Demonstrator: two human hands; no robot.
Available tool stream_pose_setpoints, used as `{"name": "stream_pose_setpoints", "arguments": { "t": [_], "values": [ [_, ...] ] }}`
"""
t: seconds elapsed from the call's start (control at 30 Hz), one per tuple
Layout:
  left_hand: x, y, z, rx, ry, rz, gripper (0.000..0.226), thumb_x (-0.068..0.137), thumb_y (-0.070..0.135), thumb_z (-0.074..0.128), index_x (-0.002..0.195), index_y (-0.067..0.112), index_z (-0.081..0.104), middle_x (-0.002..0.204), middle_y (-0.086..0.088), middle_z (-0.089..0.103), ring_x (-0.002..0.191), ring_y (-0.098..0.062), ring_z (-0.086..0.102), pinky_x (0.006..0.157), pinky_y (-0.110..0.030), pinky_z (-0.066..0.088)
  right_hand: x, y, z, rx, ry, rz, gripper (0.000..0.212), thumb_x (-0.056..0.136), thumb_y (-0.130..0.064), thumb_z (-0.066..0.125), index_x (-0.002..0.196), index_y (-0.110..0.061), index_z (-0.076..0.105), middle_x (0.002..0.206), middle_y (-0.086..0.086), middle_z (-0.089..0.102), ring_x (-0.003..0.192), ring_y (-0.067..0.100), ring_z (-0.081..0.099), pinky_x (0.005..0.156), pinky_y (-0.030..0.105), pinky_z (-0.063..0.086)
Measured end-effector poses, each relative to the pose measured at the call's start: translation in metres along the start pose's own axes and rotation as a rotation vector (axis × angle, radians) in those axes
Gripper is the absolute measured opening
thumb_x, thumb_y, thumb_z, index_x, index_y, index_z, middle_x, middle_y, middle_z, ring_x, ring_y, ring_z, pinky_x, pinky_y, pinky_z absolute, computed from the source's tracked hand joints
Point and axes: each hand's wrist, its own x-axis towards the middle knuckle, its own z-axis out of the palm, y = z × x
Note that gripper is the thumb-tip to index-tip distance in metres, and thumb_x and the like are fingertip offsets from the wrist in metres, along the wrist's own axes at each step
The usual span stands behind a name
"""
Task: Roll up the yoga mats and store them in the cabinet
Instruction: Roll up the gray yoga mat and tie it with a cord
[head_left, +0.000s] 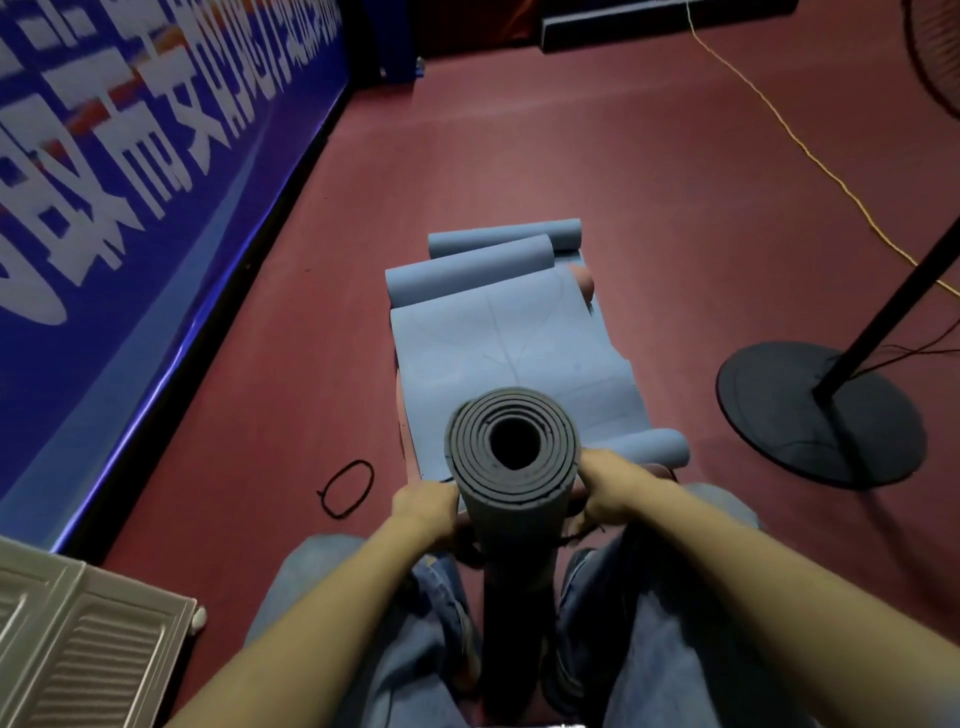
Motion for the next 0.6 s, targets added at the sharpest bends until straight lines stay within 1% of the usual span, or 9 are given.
{"name": "stream_pose_setpoints", "arguments": {
  "t": [0.07, 0.17, 0.2, 0.27, 0.37, 0.43, 0.5, 0.53, 0.6],
  "values": [
    [0.017, 0.002, 0.010, -0.036, -0.054, -0.013, 0.030, 0.097, 0.036, 0.060, 0.123, 0.021, 0.058, 0.118, -0.005, 0.065, 0.111, -0.028, 0.064, 0.084, -0.037, 0.051, 0.019, 0.009, 0.016, 0.028, -0.049, 0.043, 0.090, 0.058, -0.034, 0.098, 0.136, -0.028, 0.055, 0.141, 0.000, 0.058, 0.123, 0.023, 0.058, 0.100, 0.034, 0.050],
    [0.034, 0.002, 0.019, -0.050, -0.146, -0.029, 0.012, 0.097, 0.028, 0.060, 0.107, 0.022, 0.059, 0.102, -0.004, 0.060, 0.111, -0.027, 0.065, 0.087, -0.037, 0.054, 0.043, 0.015, 0.026, 0.024, -0.129, 0.084, 0.058, 0.064, -0.029, 0.094, 0.111, -0.029, 0.060, 0.120, -0.001, 0.063, 0.101, 0.022, 0.063, 0.087, 0.035, 0.055],
    [0.038, 0.002, 0.022, -0.051, -0.163, -0.034, 0.006, 0.097, 0.026, 0.059, 0.101, 0.021, 0.059, 0.098, -0.004, 0.059, 0.111, -0.028, 0.066, 0.088, -0.037, 0.054, 0.048, 0.015, 0.027, 0.037, -0.146, 0.085, 0.056, 0.066, -0.027, 0.093, 0.111, -0.027, 0.060, 0.121, -0.001, 0.063, 0.102, 0.023, 0.063, 0.088, 0.037, 0.056],
    [0.049, 0.003, 0.027, -0.076, -0.163, -0.039, 0.011, 0.097, 0.024, 0.059, 0.088, 0.019, 0.054, 0.098, -0.006, 0.062, 0.107, -0.028, 0.067, 0.084, -0.037, 0.054, 0.056, 0.017, 0.032, 0.069, -0.168, 0.081, 0.054, 0.070, -0.021, 0.091, 0.114, -0.025, 0.061, 0.118, -0.002, 0.062, 0.109, 0.025, 0.062, 0.090, 0.037, 0.054],
    [0.062, 0.004, 0.032, -0.140, -0.151, 0.010, 0.025, 0.091, 0.027, 0.067, 0.074, 0.020, 0.049, 0.096, -0.005, 0.062, 0.101, -0.030, 0.068, 0.079, -0.038, 0.054, 0.061, 0.024, 0.036, 0.165, -0.182, 0.090, 0.044, 0.075, -0.011, 0.087, 0.094, -0.030, 0.053, 0.092, -0.012, 0.051, 0.098, 0.018, 0.053, 0.080, 0.029, 0.047],
    [0.070, 0.003, 0.038, -0.151, -0.151, 0.090, 0.024, 0.085, 0.033, 0.075, 0.094, 0.019, 0.058, 0.109, -0.006, 0.065, 0.105, -0.031, 0.065, 0.082, -0.040, 0.052, 0.064, 0.026, 0.037, 0.198, -0.183, 0.081, 0.049, 0.072, -0.006, 0.088, 0.099, -0.027, 0.054, 0.100, -0.009, 0.052, 0.100, 0.016, 0.053, 0.079, 0.028, 0.048],
    [0.076, -0.001, 0.048, -0.213, -0.157, 0.143, 0.043, 0.084, 0.029, 0.076, 0.122, 0.019, 0.059, 0.122, -0.004, 0.064, 0.105, -0.030, 0.063, 0.083, -0.041, 0.052, 0.067, 0.027, 0.036, 0.224, -0.159, 0.079, 0.057, 0.061, -0.006, 0.093, 0.097, -0.030, 0.056, 0.103, -0.009, 0.059, 0.101, 0.018, 0.060, 0.080, 0.031, 0.052],
    [0.078, -0.003, 0.051, -0.277, -0.163, 0.155, 0.044, 0.086, 0.024, 0.075, 0.126, 0.018, 0.058, 0.123, -0.004, 0.065, 0.101, -0.028, 0.062, 0.082, -0.040, 0.052, 0.068, 0.027, 0.037, 0.247, -0.135, 0.084, 0.062, 0.056, -0.007, 0.095, 0.097, -0.032, 0.057, 0.104, -0.009, 0.062, 0.102, 0.019, 0.062, 0.081, 0.032, 0.054],
    [0.082, -0.006, 0.058, -0.393, -0.148, 0.171, 0.036, 0.086, 0.017, 0.075, 0.120, 0.020, 0.063, 0.116, -0.001, 0.068, 0.094, -0.025, 0.062, 0.076, -0.037, 0.051, 0.071, 0.031, 0.040, 0.272, -0.080, 0.096, 0.070, 0.050, -0.011, 0.097, 0.105, -0.032, 0.059, 0.110, -0.006, 0.063, 0.105, 0.020, 0.062, 0.084, 0.036, 0.057]
  ]
}}
